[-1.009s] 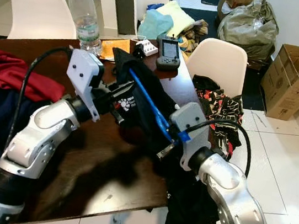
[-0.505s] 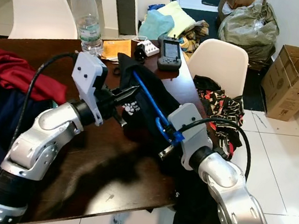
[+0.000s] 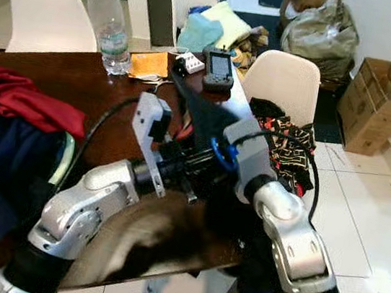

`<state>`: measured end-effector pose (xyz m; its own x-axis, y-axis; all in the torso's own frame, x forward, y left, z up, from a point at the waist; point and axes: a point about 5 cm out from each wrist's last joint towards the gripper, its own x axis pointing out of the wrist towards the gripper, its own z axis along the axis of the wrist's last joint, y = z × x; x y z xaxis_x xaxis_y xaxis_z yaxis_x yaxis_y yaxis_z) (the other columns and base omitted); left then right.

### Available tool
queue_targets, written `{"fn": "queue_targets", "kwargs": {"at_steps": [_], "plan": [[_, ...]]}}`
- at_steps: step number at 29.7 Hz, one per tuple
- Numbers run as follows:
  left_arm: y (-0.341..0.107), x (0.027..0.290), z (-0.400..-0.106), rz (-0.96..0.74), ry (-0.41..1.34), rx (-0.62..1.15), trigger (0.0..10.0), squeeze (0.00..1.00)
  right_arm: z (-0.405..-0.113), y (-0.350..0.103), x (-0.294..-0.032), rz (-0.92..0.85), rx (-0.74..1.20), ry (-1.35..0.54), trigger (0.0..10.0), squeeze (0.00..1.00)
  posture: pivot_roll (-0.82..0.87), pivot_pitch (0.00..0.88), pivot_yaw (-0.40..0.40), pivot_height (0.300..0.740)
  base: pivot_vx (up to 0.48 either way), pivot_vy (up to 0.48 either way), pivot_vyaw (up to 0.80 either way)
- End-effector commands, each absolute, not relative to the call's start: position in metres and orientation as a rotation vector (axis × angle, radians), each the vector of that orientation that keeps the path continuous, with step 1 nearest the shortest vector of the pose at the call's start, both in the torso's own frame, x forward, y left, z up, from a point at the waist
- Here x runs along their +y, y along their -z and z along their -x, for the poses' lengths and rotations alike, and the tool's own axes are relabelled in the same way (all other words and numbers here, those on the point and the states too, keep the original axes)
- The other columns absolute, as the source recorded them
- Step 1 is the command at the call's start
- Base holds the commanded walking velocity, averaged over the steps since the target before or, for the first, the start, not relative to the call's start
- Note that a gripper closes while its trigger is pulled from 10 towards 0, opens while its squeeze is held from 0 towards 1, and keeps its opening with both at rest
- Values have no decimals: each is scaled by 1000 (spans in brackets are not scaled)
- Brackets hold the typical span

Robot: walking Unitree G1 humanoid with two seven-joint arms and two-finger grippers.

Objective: Hang hanger

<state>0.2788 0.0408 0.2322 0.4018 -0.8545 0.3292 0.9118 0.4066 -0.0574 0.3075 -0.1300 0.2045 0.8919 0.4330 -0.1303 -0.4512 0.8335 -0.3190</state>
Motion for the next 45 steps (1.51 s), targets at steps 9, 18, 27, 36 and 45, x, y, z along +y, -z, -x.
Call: {"fn": "queue_targets", "kwargs": {"at_steps": [9, 18, 27, 36, 45], "plan": [[-260, 48, -269, 252, 1257, -391, 2549, 0, -307, -169, -139, 300, 223, -414, 0, 0, 29, 183, 41, 740, 0, 0, 0], [-266, 110, -313, 134, 864, -413, 3098, 0, -306, -172, -152, 270, 201, -384, 0, 0, 33, 186, 41, 740, 0, 0, 0], [-313, 211, -338, 9, 325, -561, 3098, 0, -295, -166, -178, 322, 256, -397, 0, 0, 33, 189, 41, 740, 0, 0, 0], [-310, 192, -331, 6, 515, -534, 9294, 0, -294, -166, -189, 336, 265, -359, 0, 0, 35, 191, 44, 740, 0, 0, 0], [-298, 155, -329, 34, 685, -506, 10000, 0, -289, -159, -182, 424, 305, -441, 0, 0, 32, 187, 48, 740, 0, 0, 0]]}}
